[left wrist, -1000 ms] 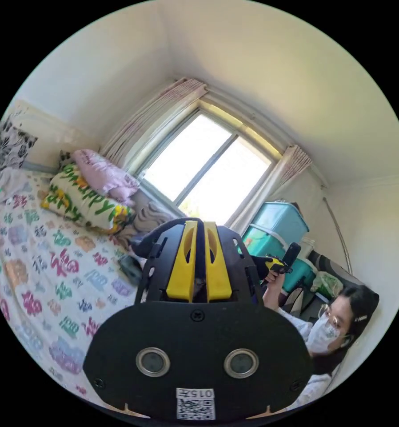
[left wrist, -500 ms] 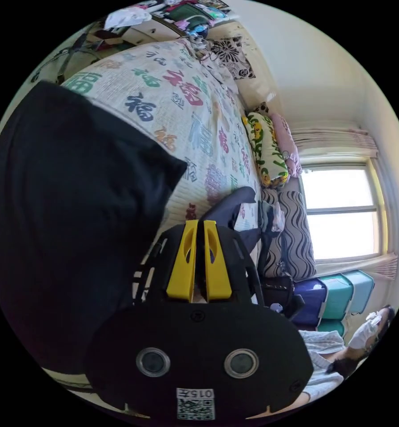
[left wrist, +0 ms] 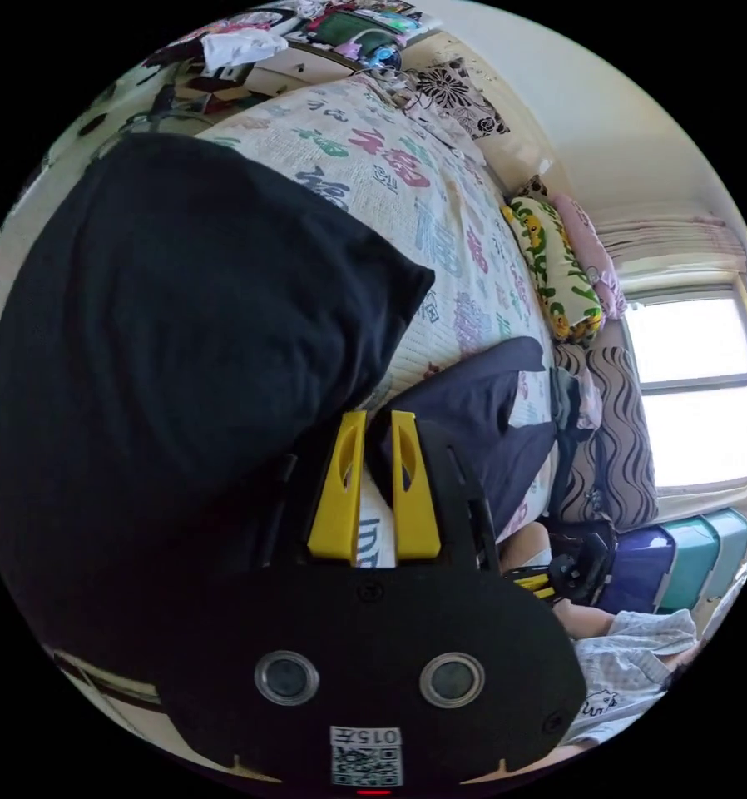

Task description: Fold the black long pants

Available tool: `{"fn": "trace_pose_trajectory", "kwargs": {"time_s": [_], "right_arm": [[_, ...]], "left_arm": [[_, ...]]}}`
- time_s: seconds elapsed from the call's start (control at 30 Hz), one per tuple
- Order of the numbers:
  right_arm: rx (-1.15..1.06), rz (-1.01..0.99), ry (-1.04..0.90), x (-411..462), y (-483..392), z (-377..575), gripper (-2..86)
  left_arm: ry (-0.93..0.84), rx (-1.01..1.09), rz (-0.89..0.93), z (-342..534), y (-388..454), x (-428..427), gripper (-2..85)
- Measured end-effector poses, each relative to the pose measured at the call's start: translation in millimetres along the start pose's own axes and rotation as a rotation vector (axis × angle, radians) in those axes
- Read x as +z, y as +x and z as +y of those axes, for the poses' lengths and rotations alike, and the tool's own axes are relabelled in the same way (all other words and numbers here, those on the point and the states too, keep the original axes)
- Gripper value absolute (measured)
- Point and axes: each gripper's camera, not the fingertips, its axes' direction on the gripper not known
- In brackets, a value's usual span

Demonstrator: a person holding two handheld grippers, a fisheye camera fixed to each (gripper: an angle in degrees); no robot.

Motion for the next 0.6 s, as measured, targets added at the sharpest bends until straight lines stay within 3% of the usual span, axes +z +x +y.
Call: {"fn": "trace_pose_trajectory", "kwargs": {"time_s": [0.13,0.37,0.5,0.6], "right_arm": [[0.046,0.039,0.088,-41.7,51.6,73.7,6.7],[0.292,0.462,0.404,-218.2,227.4,166.7,6.0],[0.474,0.279,0.606,-293.9,350.6,172.3,6.0],[0.616,0.071,0.788,-320.3,437.8,177.5,6.8]], "left_arm": [[0.072,0.017,-0.166,12.5,1.5,-24.6,5.8],[0.080,0.427,-0.143,3.5,110.1,18.1,7.6],[0.003,0.623,-0.083,-25.1,182.9,109.5,8.4],[-0.043,0.762,-0.154,-41.8,216.5,180.0,9.1]]}}
